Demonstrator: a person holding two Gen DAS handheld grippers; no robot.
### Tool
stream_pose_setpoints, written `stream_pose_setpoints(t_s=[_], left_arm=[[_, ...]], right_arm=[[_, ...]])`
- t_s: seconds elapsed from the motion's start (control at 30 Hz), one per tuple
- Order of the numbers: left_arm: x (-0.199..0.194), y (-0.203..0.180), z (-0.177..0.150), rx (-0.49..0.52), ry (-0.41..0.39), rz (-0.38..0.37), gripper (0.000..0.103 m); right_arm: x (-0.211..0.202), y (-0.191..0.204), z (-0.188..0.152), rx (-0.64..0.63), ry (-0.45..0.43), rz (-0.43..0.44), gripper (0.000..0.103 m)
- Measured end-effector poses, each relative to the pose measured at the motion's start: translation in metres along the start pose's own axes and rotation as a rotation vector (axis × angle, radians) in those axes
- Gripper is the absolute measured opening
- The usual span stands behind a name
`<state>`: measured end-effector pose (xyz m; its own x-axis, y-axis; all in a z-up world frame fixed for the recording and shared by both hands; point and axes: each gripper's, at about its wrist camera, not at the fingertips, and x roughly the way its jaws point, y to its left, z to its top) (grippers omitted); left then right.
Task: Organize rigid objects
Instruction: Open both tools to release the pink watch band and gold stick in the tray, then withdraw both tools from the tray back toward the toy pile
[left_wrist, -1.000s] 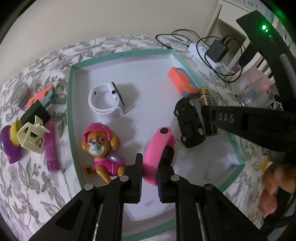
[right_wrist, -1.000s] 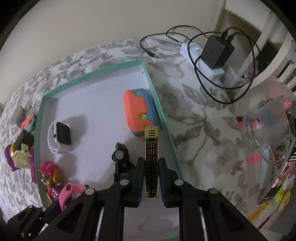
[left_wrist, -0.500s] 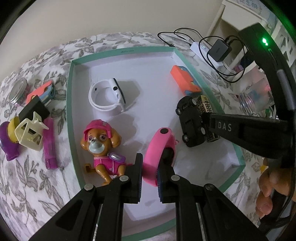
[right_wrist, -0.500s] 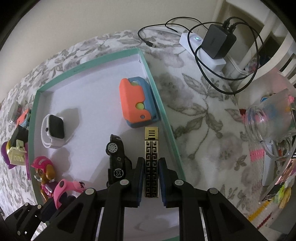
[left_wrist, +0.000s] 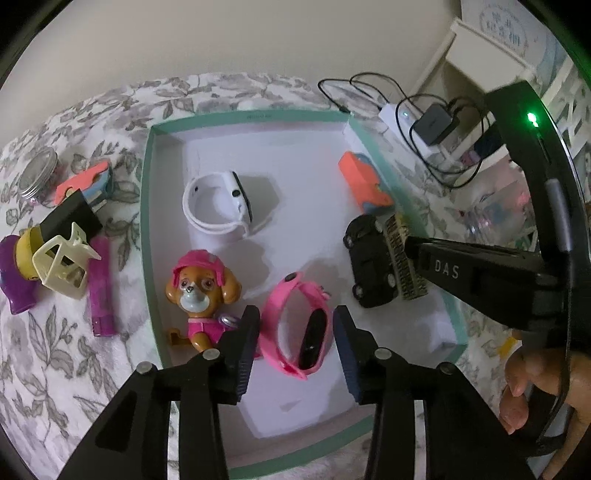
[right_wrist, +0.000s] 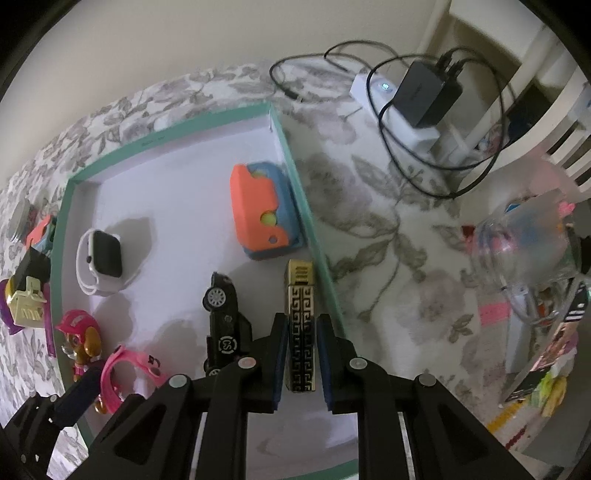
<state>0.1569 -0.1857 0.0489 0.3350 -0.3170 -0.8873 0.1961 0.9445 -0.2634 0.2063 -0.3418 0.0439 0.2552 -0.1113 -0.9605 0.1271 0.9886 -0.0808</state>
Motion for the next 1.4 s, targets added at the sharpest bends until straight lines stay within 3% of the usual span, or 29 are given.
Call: stream_pose_setpoints(t_s=[0.2,0.4,0.5,0.57,0.6,0.63,0.7,0.77,0.97,1.3,1.4], left_arm=[[-0.024,0.009,0.01,-0.044,-0.059,-0.027,0.042],[-0.05,0.025,0.02,-0.101,-0.134,0.01,0.043],[-0.054,0.039,0.021,-0.154,-0.143,0.025,0.056],[-0.052,0.048,0.022,-0.187,-0.129,0.032,0.057],[-0.051,0.051,0.022,-0.196,-0.126,0.041,0.058],[-0.051,0.055,0.021,-0.211,-0.122,0.06,0.059],[-0.051,0.066,0.021,-0.249,-0.122,0.098,0.071],[-0.051,0.078,0.021,-0.306,-0.125,0.128,0.076],[-0.051,0.104,0.017,-0.408,-0.13,0.197,0.085],[-0.054,0.116,0.014,-0.452,-0.155,0.257,0.098],[-0.056,0.121,0.013,-0.47,-0.157,0.26,0.099]], right_arm=[[-0.029,0.0,0.005,0.004,-0.062,0.023,0.019],[-0.062,0.005,0.007,-0.001,-0.14,0.091,0.019],[-0.068,0.015,0.01,-0.019,-0.155,0.079,0.019],[-0.07,0.018,0.011,-0.027,-0.156,0.082,0.034],[-0.07,0.019,0.01,-0.027,-0.157,0.085,0.053],[-0.07,0.019,0.01,-0.026,-0.158,0.087,0.062],[-0.068,0.021,0.01,-0.03,-0.156,0.087,0.062],[-0.064,0.02,0.011,-0.031,-0.15,0.091,0.063],[-0.057,0.028,0.01,-0.05,-0.132,0.097,0.077],[-0.055,0.04,0.01,-0.089,-0.145,0.105,0.1],[-0.057,0.042,0.01,-0.094,-0.158,0.105,0.102]])
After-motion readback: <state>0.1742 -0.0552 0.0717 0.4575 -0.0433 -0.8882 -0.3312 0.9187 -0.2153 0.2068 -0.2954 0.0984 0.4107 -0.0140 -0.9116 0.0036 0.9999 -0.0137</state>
